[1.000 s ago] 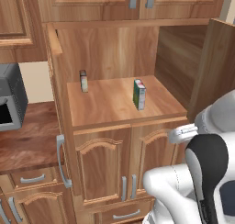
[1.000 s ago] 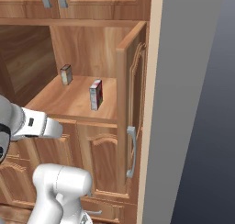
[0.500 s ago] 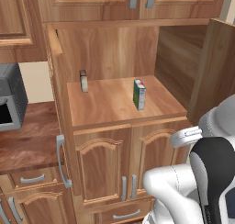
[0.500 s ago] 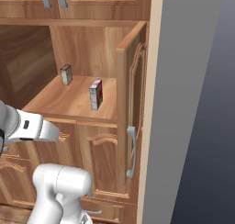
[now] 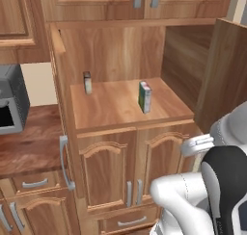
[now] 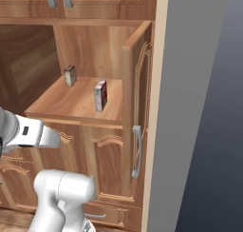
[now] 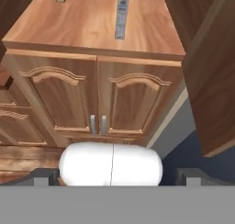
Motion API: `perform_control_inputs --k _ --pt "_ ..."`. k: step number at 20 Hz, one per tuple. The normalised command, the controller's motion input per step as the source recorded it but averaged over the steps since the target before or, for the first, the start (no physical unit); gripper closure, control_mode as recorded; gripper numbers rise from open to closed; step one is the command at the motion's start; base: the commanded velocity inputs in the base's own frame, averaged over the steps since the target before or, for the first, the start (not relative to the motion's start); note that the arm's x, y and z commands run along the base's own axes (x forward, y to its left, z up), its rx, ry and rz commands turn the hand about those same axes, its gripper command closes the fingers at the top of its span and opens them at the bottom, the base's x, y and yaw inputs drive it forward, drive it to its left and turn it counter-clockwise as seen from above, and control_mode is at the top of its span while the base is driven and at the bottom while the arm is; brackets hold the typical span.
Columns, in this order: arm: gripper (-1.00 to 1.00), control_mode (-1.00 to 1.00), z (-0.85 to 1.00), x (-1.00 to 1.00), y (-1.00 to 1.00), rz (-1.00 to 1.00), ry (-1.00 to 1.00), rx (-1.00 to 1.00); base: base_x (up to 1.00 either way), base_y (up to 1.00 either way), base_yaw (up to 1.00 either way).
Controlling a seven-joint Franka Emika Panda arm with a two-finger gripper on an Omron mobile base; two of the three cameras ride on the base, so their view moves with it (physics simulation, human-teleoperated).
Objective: Pick the cereal and honey bottle from the counter and place them in the cabinets closest to them.
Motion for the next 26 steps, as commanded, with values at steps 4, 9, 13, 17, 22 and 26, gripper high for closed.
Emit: perform_control_inputs --k 4,9,13,17,22,26 --pt "-1.0 1.0 0.0 0.0 0.0 0.0 0.0 0.0 -0.55 0.0 0.0" --pt "-1.0 1.0 0.0 0.0 0.0 0.0 0.0 0.0 -0.53 0.0 0.0" --pt "-1.0 1.0 0.0 0.0 0.0 0.0 0.0 0.0 -0.47 0.01 0.0" --pt "-1.0 1.0 0.0 0.0 0.0 0.0 0.0 0.0 -0.41 0.07 0.0" --pt "-1.0 1.0 0.0 0.0 0.0 0.0 0.0 0.0 -0.28 0.22 0.0" --pt "-1.0 1.0 0.0 0.0 0.0 0.0 0.0 0.0 -0.18 0.4 0.0"
